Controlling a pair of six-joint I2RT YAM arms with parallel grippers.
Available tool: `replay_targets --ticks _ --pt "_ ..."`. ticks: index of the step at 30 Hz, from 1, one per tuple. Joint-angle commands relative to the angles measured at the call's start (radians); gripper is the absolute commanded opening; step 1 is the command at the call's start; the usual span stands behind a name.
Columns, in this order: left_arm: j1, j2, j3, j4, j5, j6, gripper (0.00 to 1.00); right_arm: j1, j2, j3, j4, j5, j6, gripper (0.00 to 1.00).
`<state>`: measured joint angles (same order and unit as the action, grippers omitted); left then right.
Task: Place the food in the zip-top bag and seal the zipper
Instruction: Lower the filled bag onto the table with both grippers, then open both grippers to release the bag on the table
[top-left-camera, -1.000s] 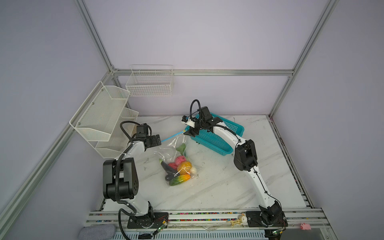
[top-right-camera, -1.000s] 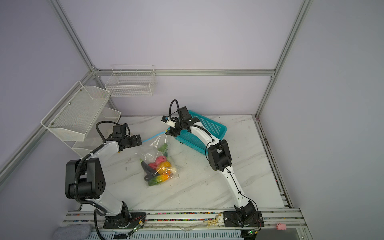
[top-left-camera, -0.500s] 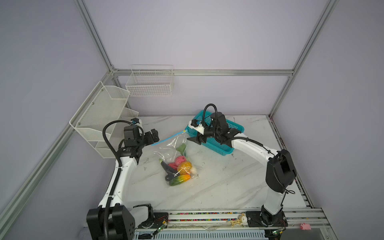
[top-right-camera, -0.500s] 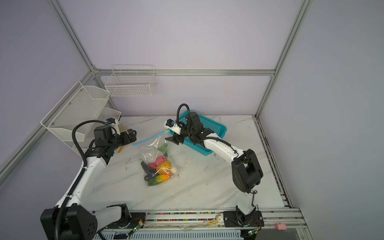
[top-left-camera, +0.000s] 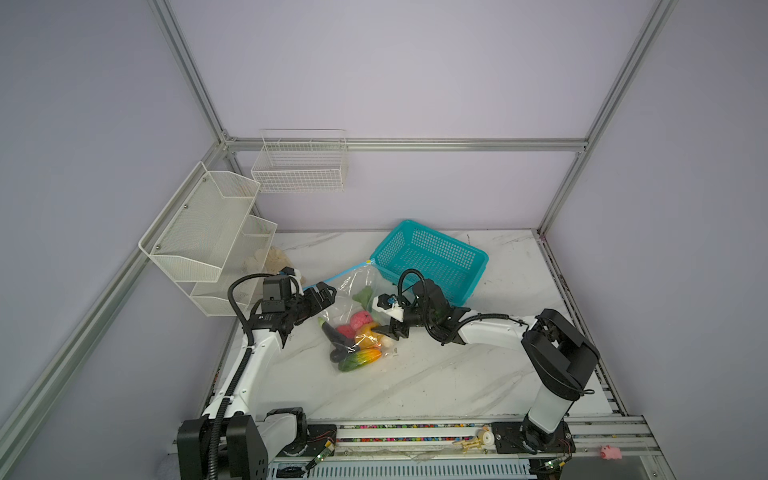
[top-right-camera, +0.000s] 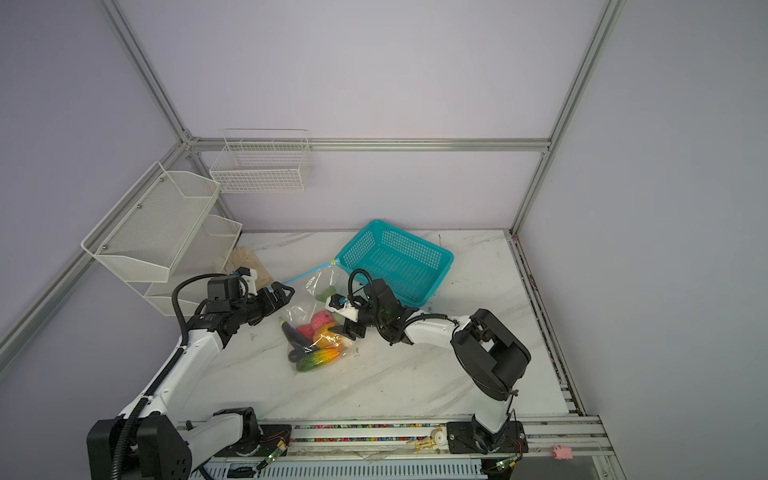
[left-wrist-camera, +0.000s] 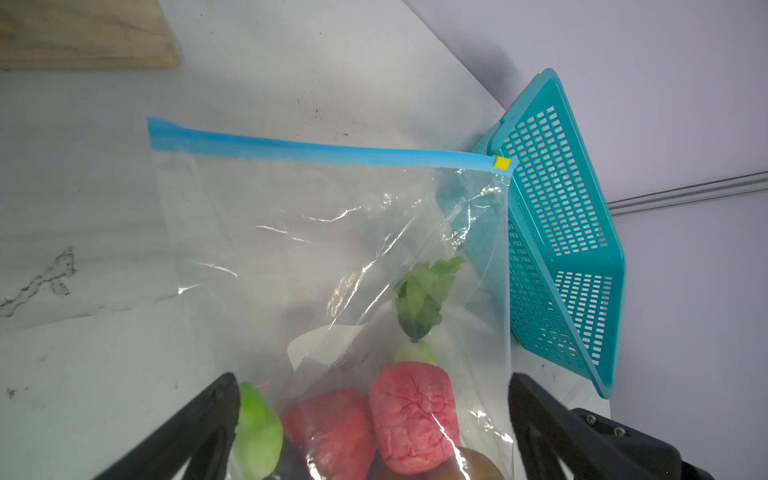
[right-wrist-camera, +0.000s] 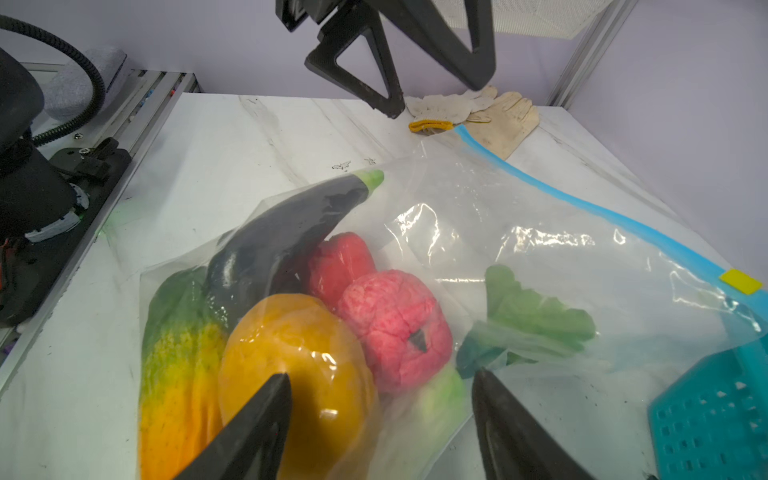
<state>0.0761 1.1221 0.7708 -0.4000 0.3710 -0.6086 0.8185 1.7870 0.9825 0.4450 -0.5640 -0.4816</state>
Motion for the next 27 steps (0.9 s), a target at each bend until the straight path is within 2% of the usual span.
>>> replay_targets --ticks 1,7,11,14,18,27 --pt "-0.004 0.002 -0.042 0.032 0.028 -0.039 1.00 0.003 0.061 0.011 0.080 0.006 0.044 0.71" --pt "-0.003 0.007 -0.042 -0.013 -0.006 -0.043 1.00 0.002 0.145 0.038 0.142 0.009 0.130 0.73" --pt "-0.003 0.001 -0.060 -0.037 -0.035 -0.051 1.00 0.004 0.151 0.048 0.114 0.031 0.180 0.77" --pt "-0.002 -0.011 -0.088 -0.042 -0.062 -0.060 1.00 0.005 0.147 0.062 0.044 0.047 0.269 0.80" --pt "-0.002 -0.023 -0.105 -0.047 -0.089 -0.063 1.00 0.005 0.155 0.128 -0.178 0.046 0.370 0.80" --pt "-0.002 -0.021 -0.119 -0.033 -0.085 -0.065 1.00 0.057 -0.038 -0.064 -0.143 0.018 0.539 0.79"
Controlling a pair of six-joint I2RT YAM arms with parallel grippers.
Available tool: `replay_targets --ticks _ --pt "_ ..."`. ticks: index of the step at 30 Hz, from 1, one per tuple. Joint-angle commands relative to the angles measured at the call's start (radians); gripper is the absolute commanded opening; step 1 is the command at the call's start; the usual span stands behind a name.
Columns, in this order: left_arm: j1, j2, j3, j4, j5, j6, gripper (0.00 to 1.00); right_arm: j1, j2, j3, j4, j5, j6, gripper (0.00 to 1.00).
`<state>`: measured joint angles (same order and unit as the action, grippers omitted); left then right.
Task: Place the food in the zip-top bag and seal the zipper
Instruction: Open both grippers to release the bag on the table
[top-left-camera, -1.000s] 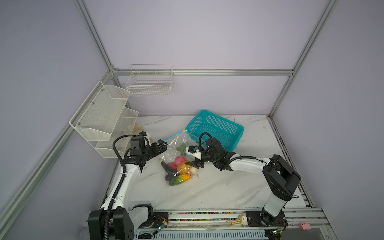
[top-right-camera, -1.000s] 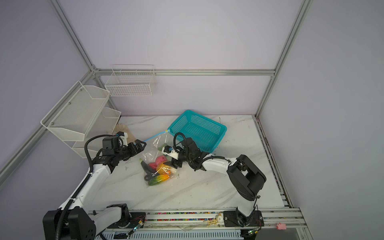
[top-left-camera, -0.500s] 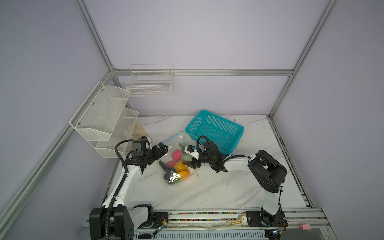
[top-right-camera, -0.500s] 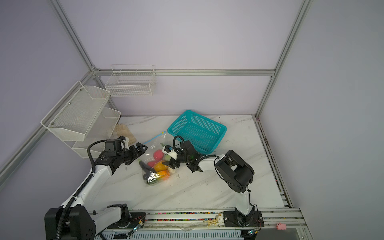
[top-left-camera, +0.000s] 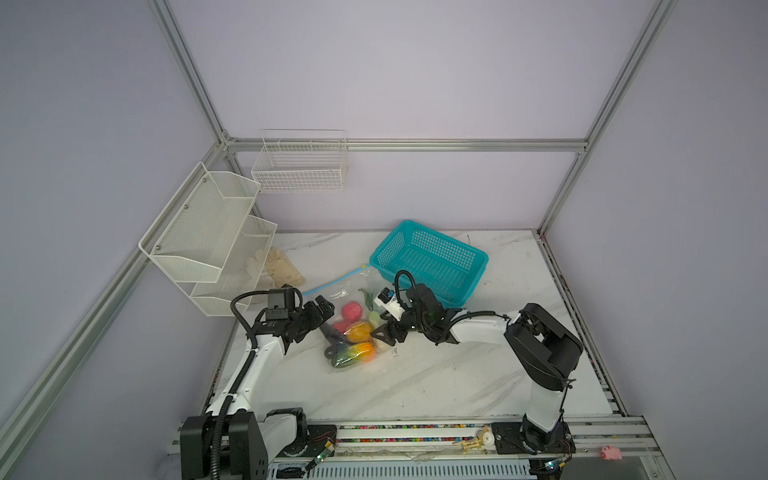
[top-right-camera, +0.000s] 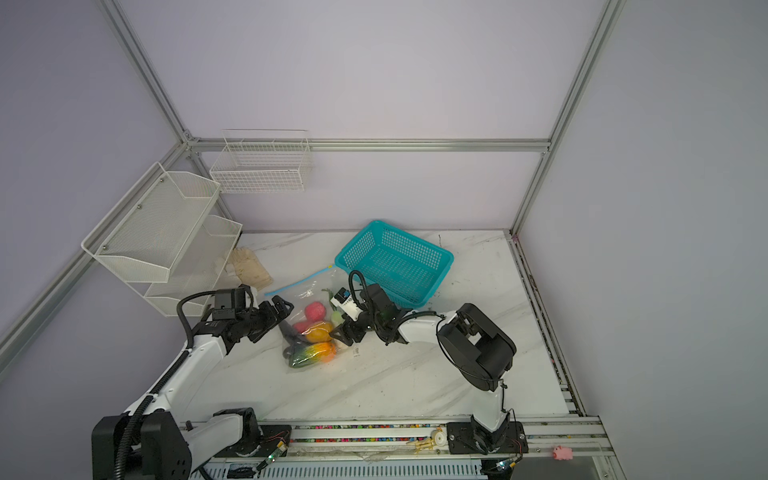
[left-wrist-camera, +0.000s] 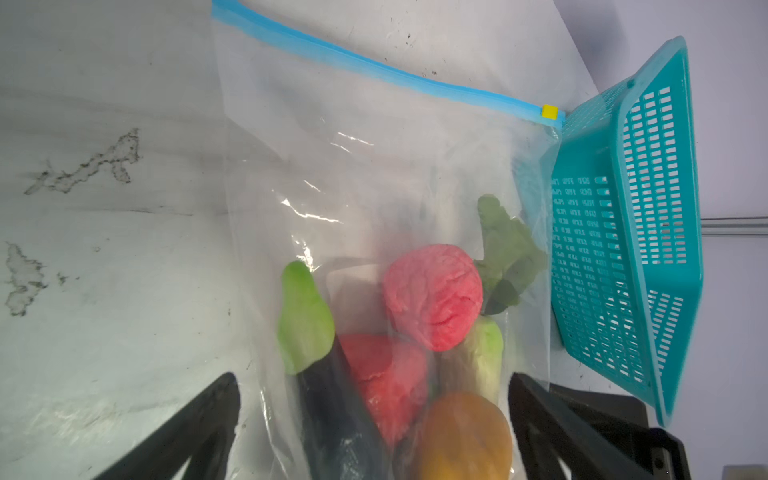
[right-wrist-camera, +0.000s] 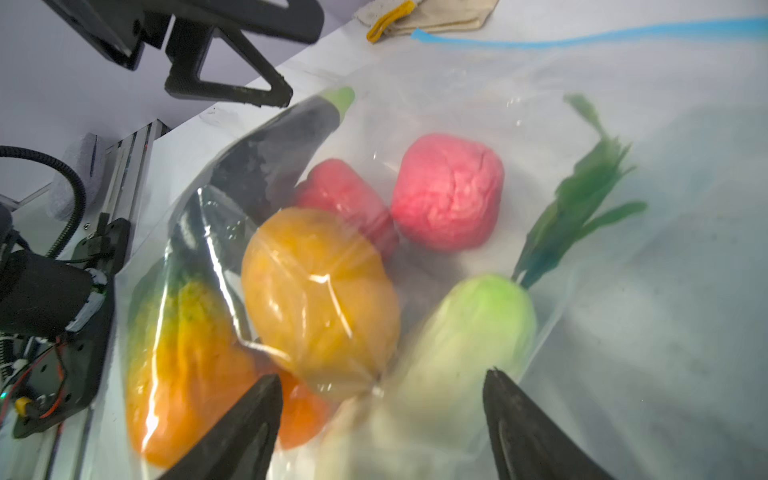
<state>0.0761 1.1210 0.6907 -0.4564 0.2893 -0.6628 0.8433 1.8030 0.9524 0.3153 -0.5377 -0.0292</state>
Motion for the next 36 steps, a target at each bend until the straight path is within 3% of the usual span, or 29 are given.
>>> replay_targets --ticks 1,16,23,26,28,33,36 --pt "-0.002 -0.016 -0.042 0.029 0.002 -0.011 1.00 0.046 -0.066 -0.051 -0.002 -0.005 0.099 0.79" --pt "-0.039 0.143 0.031 0.141 0.053 -0.010 1.00 0.146 -0.104 -0.147 0.126 -0.048 0.227 0.78" --pt "-0.044 0.166 0.067 0.146 0.016 0.015 1.00 0.153 -0.181 -0.170 0.130 -0.030 0.216 0.80" --pt "-0.044 0.192 0.111 0.127 0.017 0.039 1.00 0.152 -0.273 -0.163 0.110 0.058 0.185 0.85" --pt "-0.044 0.194 0.150 0.083 -0.013 0.091 1.00 0.145 -0.342 -0.147 0.081 0.178 0.169 0.91" --pt "-0.042 0.133 0.223 0.025 -0.227 0.265 1.00 0.084 -0.532 -0.195 0.104 0.501 0.043 0.95" --pt "-0.042 0.093 0.252 0.039 -0.336 0.347 1.00 -0.005 -0.591 -0.196 0.092 0.622 -0.028 0.95"
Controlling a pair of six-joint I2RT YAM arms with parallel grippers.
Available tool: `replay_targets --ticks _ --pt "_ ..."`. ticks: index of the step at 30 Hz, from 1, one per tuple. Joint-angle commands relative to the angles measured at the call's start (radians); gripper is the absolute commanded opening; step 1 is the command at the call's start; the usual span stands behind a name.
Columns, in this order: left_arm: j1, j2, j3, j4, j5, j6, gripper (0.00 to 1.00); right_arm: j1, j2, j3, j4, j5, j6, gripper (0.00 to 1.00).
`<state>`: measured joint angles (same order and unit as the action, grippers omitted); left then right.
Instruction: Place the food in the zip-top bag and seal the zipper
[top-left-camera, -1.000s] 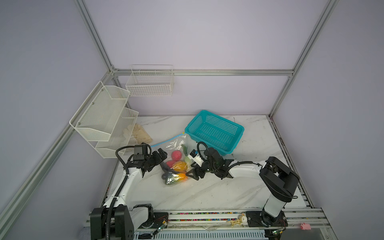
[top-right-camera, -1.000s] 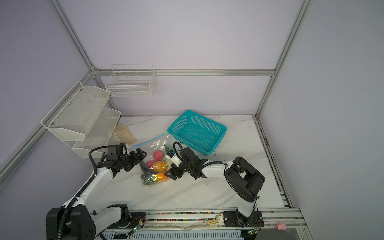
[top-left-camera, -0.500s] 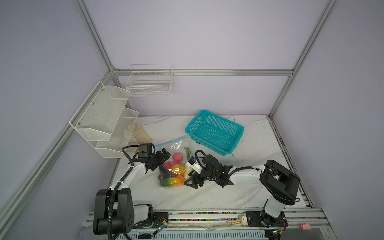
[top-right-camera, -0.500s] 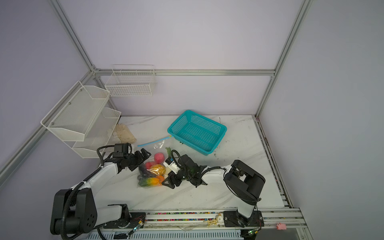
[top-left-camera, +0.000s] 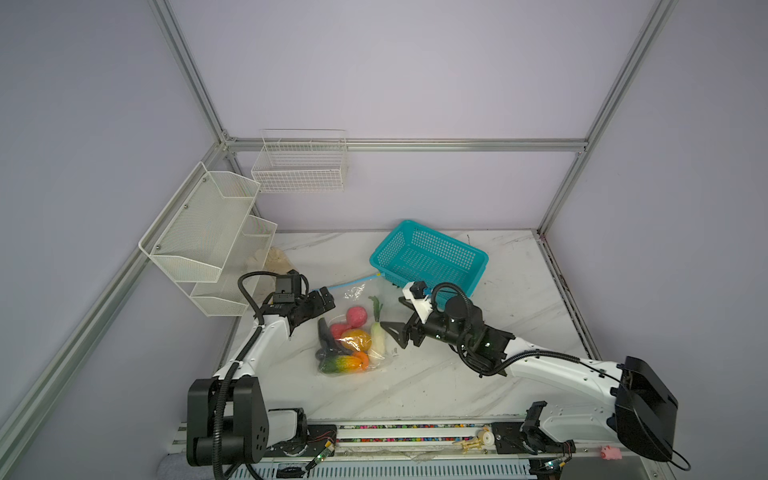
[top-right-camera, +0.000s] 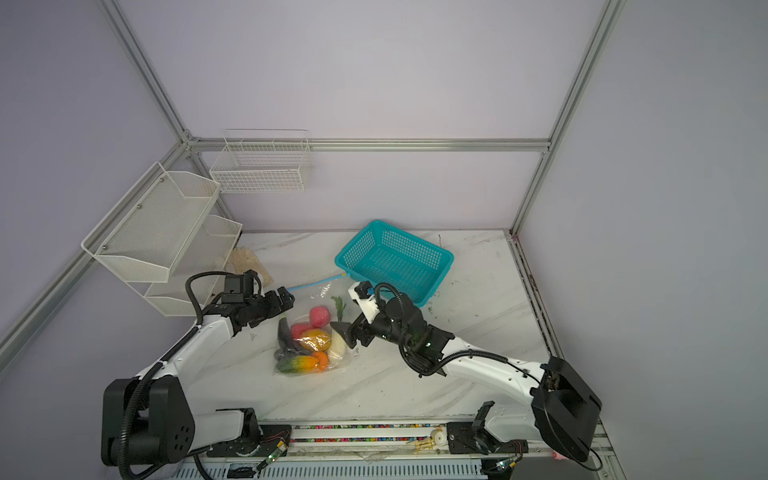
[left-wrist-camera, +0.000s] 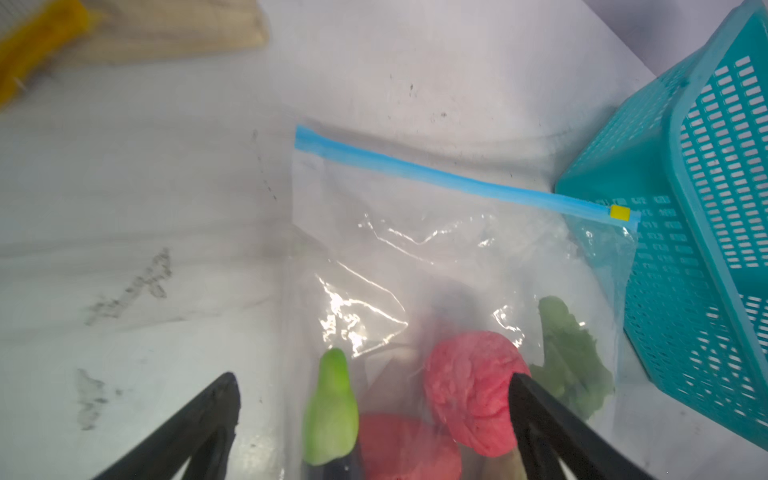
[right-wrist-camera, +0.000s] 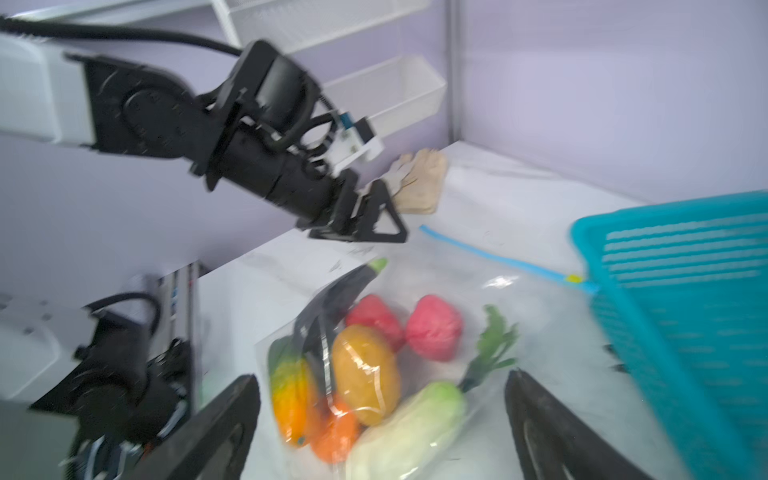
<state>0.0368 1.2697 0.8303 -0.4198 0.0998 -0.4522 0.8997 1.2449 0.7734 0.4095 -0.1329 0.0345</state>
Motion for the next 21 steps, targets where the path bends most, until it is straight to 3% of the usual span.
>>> replay_targets --ticks 1,5,8,15,21 --pt "-0.003 -0.067 0.123 0.003 -0.171 0.163 1.00 -0.102 -0.049 -0.031 0.014 0.255 -0.122 0.95" --pt "-0.002 -0.096 0.113 0.024 -0.314 0.164 1.00 -0.240 -0.063 -0.127 0.178 0.512 -0.153 0.97" --pt "-0.003 -0.089 0.067 0.069 -0.457 0.068 1.00 -0.337 -0.010 -0.153 0.224 0.662 -0.139 0.97" --pt "-0.005 -0.161 -0.156 0.345 -0.492 0.204 1.00 -0.487 0.173 -0.244 0.480 0.665 -0.224 0.97" --pt "-0.001 -0.247 -0.408 0.776 -0.428 0.370 1.00 -0.571 0.307 -0.332 0.815 0.608 -0.200 0.97"
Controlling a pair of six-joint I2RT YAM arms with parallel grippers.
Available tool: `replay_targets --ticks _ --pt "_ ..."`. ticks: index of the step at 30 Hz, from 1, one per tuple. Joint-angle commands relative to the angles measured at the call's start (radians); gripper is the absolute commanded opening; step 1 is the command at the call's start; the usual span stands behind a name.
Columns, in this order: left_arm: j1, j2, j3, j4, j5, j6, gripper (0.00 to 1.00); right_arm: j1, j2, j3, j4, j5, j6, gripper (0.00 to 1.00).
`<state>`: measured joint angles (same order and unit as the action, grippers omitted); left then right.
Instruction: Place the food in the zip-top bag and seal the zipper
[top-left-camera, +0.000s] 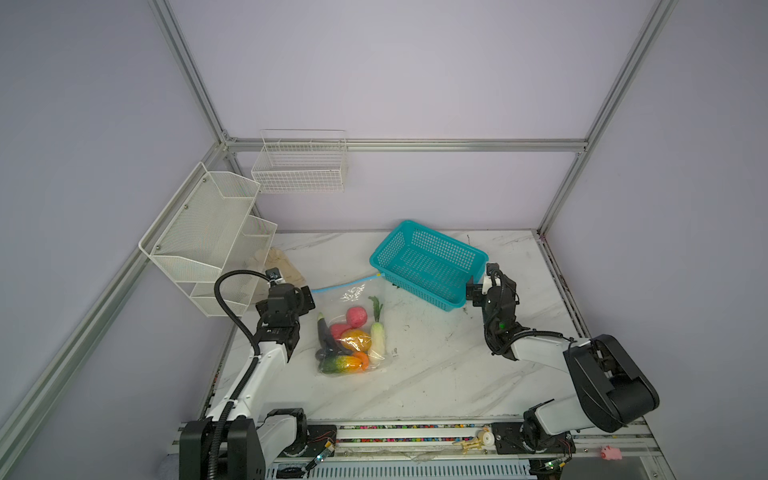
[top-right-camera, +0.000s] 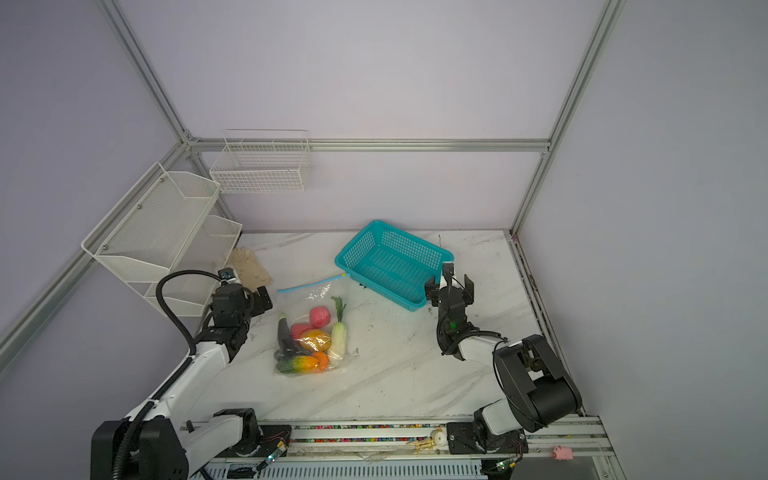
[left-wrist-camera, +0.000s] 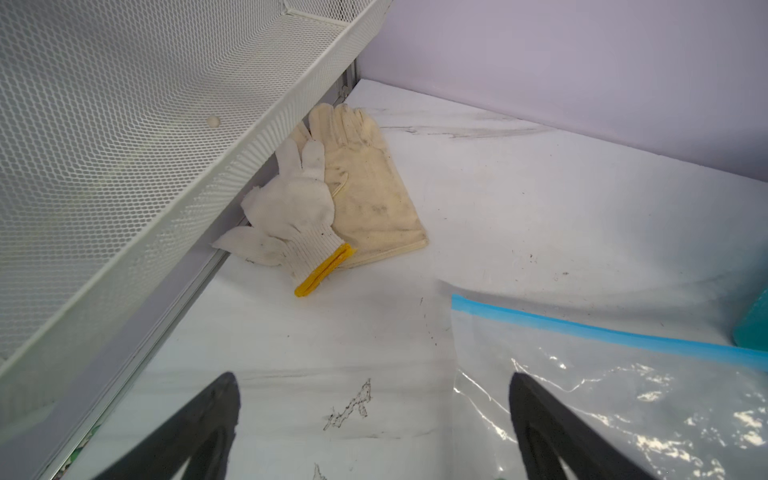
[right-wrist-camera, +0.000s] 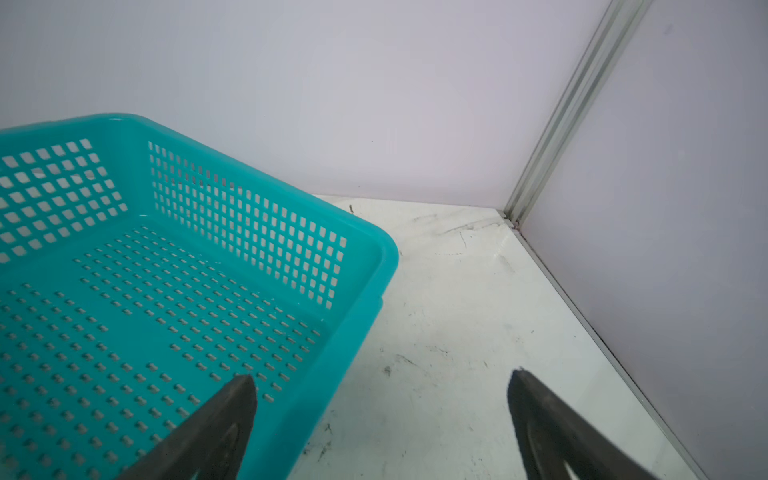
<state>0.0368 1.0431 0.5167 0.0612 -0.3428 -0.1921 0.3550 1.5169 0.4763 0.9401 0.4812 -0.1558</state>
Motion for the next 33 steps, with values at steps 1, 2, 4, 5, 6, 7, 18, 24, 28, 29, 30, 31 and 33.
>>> replay_targets --ticks 1,2,4,5,6,7,18,24,28,29,30,31,33 --pt "0.000 -0.011 -0.099 0.301 0.017 0.118 1.00 -0.028 0.055 -0.035 0.328 -0.014 -0.044 0.97" --pt "0.000 0.008 -0.094 0.295 0.028 0.135 1.00 -0.028 0.080 -0.034 0.365 -0.008 -0.058 0.97" --pt "0.000 0.061 -0.074 0.273 0.032 0.157 1.00 -0.046 0.100 -0.007 0.346 0.015 -0.041 0.97" --pt "0.001 0.087 -0.061 0.256 0.018 0.150 1.00 -0.055 0.091 0.002 0.311 -0.021 -0.038 0.97" --pt "0.006 0.106 -0.054 0.255 0.014 0.142 1.00 -0.063 0.087 0.002 0.307 -0.040 -0.036 0.97" --pt "0.010 0.118 -0.054 0.271 0.012 0.137 1.00 -0.071 0.082 -0.003 0.304 -0.050 -0.027 0.97" --pt "0.034 0.226 -0.126 0.537 0.108 0.147 1.00 -0.180 0.282 -0.087 0.586 -0.174 0.064 0.97" --pt "0.051 0.306 -0.118 0.605 0.179 0.156 1.00 -0.188 0.279 -0.047 0.500 -0.142 0.095 0.97" --pt "0.057 0.346 -0.058 0.530 0.194 0.148 1.00 -0.190 0.278 -0.047 0.500 -0.145 0.095 0.97" --pt "0.057 0.348 -0.051 0.520 0.198 0.149 1.00 -0.191 0.278 -0.047 0.501 -0.144 0.095 0.97" --pt "0.057 0.346 -0.051 0.521 0.199 0.149 1.00 -0.190 0.278 -0.047 0.502 -0.144 0.094 0.97" --pt "0.057 0.340 -0.062 0.533 0.202 0.148 1.00 -0.189 0.278 -0.048 0.503 -0.144 0.093 0.97" --pt "0.057 0.315 -0.102 0.588 0.174 0.101 1.00 -0.190 0.279 -0.047 0.502 -0.143 0.093 0.97"
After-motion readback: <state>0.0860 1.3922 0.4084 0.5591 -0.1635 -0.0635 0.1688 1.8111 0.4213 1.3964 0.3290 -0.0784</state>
